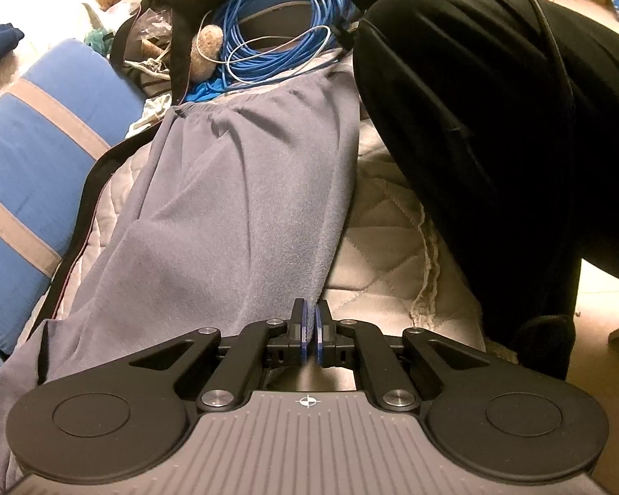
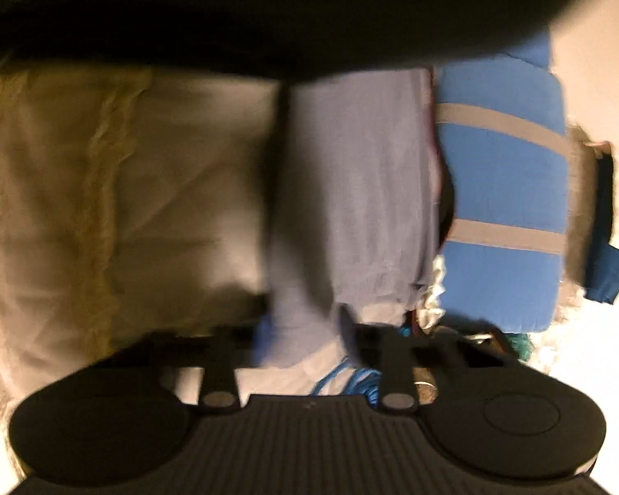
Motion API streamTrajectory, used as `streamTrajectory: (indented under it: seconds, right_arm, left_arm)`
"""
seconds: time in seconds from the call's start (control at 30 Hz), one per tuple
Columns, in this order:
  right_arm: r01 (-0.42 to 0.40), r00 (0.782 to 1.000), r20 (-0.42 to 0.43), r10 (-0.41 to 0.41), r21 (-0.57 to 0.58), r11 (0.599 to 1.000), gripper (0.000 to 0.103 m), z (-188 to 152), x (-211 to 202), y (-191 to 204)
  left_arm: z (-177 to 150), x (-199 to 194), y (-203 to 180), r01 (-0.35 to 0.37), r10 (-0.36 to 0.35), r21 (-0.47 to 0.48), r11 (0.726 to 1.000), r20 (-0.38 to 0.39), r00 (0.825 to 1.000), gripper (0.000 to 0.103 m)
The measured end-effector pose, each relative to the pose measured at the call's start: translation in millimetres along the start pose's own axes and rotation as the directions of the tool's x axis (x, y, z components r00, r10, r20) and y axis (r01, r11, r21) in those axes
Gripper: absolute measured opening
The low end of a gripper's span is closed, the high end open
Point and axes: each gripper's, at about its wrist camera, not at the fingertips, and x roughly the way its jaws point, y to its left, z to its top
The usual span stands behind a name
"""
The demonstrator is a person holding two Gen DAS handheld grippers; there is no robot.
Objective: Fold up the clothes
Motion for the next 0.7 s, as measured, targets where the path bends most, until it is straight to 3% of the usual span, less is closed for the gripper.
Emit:
streamTrajectory:
  seconds: [0.1, 0.33, 0.7]
  right_arm:
    - [0.001, 1.0, -0.028, -0.001, 0.015, 1.0, 0.008, 2, -1, 1]
    - [-0.077, 0.994, -0.074, 0.082, 0.071, 0.995, 0.008, -12, -20, -15]
    - [-0.096, 0.99, -0.089, 0.109, 0.143, 0.985, 0.008, -12, -12, -11]
  left_arm:
    - [0, -5, -1, -0.001, 0.001, -0.008, 1.0, 0.036, 0.999, 0.003]
    - [4, -4, -5, -0.014, 0.014, 0.001, 1.0, 0.061, 0.998, 0.003]
    - [-6, -3, -21, -0.064, 0.062, 0.101, 0.993, 0.021, 0.998, 0.003]
